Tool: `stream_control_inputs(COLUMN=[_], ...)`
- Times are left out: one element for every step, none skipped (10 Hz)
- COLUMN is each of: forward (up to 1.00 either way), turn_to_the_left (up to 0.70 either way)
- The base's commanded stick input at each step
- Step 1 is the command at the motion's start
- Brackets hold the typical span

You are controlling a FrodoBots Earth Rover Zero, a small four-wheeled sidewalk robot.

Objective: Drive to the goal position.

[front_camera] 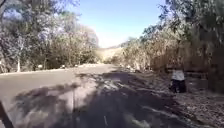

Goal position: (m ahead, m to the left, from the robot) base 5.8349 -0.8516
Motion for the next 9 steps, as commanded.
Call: stream_control_inputs(forward=[1.00, 1.00, 1.00, 1.00, 1.00, 1.00, 1.00, 1.00, 1.00], turn_to_the_left=[0.00, 0.00, 0.00, 0.00, 0.00, 0.00, 0.00, 0.00, 0.00])
